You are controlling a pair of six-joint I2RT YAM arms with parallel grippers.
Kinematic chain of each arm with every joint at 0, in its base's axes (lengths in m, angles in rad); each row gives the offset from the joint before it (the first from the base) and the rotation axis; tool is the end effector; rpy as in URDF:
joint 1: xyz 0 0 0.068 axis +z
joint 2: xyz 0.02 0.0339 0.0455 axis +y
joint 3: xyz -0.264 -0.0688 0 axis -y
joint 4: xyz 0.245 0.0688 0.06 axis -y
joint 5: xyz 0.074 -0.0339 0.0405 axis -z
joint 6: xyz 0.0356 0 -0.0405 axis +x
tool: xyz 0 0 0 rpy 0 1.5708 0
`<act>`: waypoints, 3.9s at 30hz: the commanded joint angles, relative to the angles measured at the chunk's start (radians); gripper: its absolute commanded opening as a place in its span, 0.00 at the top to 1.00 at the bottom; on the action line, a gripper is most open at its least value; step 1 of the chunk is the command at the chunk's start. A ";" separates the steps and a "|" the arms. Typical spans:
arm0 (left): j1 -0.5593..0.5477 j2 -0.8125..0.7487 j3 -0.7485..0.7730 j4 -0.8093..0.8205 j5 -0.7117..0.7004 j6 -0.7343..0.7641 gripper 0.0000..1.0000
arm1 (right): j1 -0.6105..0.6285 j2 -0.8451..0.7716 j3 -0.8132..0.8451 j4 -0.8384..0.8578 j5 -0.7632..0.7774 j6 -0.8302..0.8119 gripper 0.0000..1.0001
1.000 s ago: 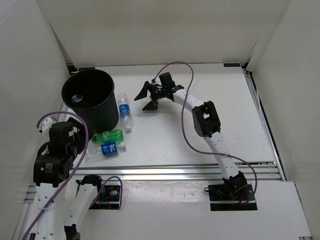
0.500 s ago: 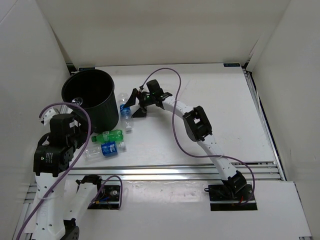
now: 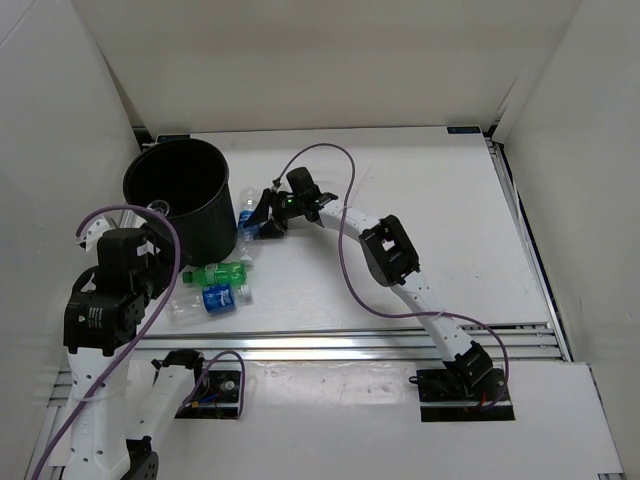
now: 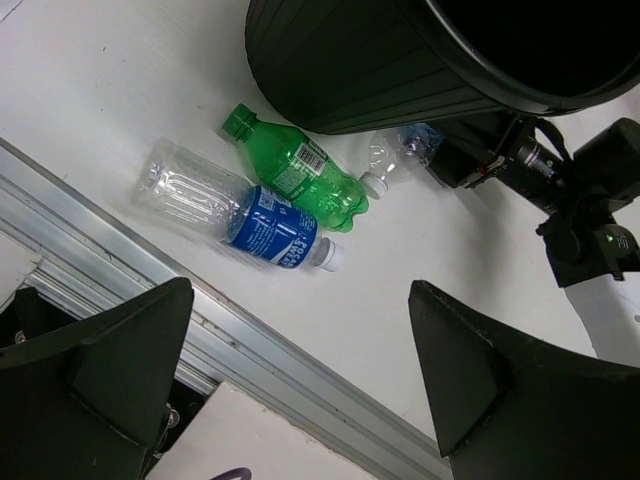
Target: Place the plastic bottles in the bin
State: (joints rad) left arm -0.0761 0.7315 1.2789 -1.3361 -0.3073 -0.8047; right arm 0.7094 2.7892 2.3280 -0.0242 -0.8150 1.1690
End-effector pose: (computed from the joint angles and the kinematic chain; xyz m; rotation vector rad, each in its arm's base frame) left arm 0.0782 0.0048 0.3920 -0.9609 2.1060 -0.0824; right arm 0.4391 0.4111 0.1034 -0.0633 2.5417 1.8247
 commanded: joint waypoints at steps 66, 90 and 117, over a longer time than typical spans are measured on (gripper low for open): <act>-0.004 -0.174 -0.659 0.413 0.179 -0.545 0.00 | 0.412 -1.212 0.004 -0.552 1.364 -1.075 0.00; -0.004 -0.050 -0.859 0.461 0.010 -0.662 0.29 | 0.412 -1.338 -0.150 -0.648 1.409 -1.200 0.00; -0.004 0.322 0.375 0.524 -0.570 0.194 0.16 | 0.433 -1.349 -0.209 -0.603 1.455 -1.249 0.00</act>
State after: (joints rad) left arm -0.0761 0.9829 1.6524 -0.8986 -0.7013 -0.7731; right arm 1.1393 1.4837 2.1159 -0.6785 0.6266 -0.0444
